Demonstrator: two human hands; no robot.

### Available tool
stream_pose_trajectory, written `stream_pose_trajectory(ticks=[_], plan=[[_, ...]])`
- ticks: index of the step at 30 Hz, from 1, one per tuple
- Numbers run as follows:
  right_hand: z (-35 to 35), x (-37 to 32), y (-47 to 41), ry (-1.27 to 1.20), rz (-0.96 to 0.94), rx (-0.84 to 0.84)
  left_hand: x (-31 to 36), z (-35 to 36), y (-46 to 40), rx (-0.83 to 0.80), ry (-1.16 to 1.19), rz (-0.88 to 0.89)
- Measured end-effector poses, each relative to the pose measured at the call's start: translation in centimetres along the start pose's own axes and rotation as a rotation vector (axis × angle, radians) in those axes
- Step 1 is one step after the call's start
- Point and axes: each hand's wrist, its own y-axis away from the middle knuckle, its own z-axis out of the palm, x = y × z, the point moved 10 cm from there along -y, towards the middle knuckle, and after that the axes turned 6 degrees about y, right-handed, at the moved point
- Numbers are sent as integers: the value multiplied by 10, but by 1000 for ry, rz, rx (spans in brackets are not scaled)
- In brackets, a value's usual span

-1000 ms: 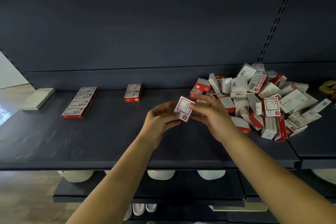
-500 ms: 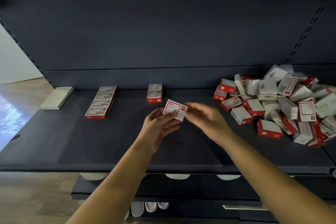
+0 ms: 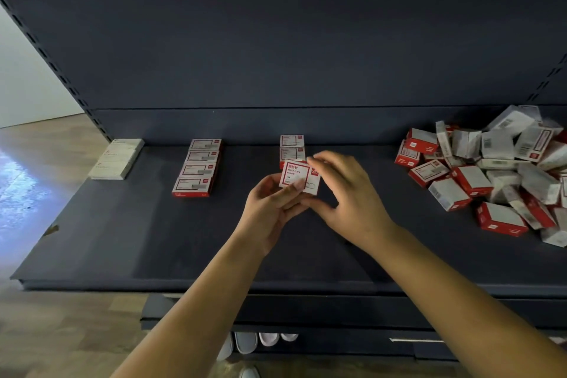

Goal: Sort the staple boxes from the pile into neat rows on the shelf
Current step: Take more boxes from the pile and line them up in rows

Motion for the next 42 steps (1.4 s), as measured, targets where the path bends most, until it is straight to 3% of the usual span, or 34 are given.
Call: stream_pose_trajectory(ticks=[3, 5, 7, 10, 13, 26, 42], plan=[[9, 1, -6, -26, -11, -23, 1, -4, -1, -12, -26, -7], [17, 8, -8, -96, 41, -42, 6, -13, -3, 2, -162, 46], [29, 19, -6, -165, 120, -66, 23, -25, -7, 37, -520, 209], [61, 36, 2, -221, 210, -155, 43, -34, -9, 118, -1378, 428], [90, 48, 14, -235, 297, -233, 41, -36, -11, 76, -1685, 452], [116, 65, -6, -219, 426, -235, 40, -46, -28, 14, -1680, 434], [124, 63, -7, -146, 434, -180, 36, -53, -35, -20, -1686, 414]])
